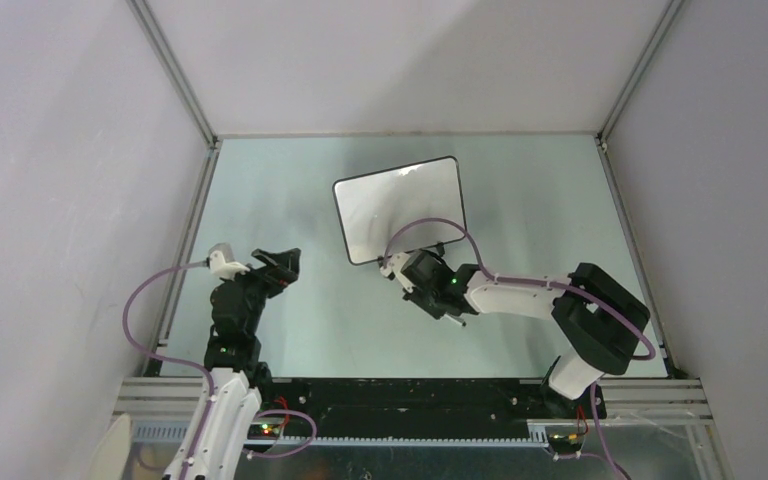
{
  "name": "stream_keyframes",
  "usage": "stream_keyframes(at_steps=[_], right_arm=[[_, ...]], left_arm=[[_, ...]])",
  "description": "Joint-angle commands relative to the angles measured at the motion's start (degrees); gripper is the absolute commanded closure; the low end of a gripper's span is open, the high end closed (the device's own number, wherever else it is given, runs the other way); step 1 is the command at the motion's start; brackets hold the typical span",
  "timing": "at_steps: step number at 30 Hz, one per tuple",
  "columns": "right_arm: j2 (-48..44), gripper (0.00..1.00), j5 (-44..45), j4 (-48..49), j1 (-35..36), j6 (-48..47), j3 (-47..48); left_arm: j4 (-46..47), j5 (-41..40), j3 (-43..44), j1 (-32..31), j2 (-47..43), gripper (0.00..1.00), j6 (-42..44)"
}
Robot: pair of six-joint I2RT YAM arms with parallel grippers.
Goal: Write a sentence on the whiteboard
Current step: Pick up the whiteboard marker at the center of the board.
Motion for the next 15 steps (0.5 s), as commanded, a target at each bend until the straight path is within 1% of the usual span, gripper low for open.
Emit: stream_keyframes(at_steps=[1, 3, 5, 7, 9, 13, 15], right_arm=[[-2.50, 1.00, -3.72, 1.02, -1.48, 0.37, 1.52], [-5.32, 1.00, -7.61, 1.74, -3.09, 1.80, 1.47], [-8.36, 1.00, -11.99, 3.13, -4.55, 3.57, 1.13], [-10.78, 1.00, -16.09, 4.66, -5.70, 5.74, 0.88], [-12.52, 1.00, -19.78, 6.18, -6.70, 8.08, 0.89], [-14.73, 1.00, -25.39, 9.93, -7.49, 14.30, 0.89], [-15.32, 1.00, -28.05, 12.33, -7.39, 17.37, 0.89]], left_arm=[[4.61, 4.46, 1.31, -0.27, 0.49, 0.02, -2.12], [6.49, 7.49, 0.91, -0.28, 1.26, 0.02, -4.38], [9.80, 12.30, 0.67, -0.62, 2.37, 0.02, -7.16], [10.26, 16.20, 1.63, -1.63, 3.12, 0.02, -10.19], [9.78, 17.85, 2.84, -3.61, 3.71, 0.02, -12.71], [11.57, 17.58, 4.07, -9.96, 3.73, 0.00, -18.21], [13.74, 16.43, 4.20, -13.22, 3.59, 0.04, -20.76]])
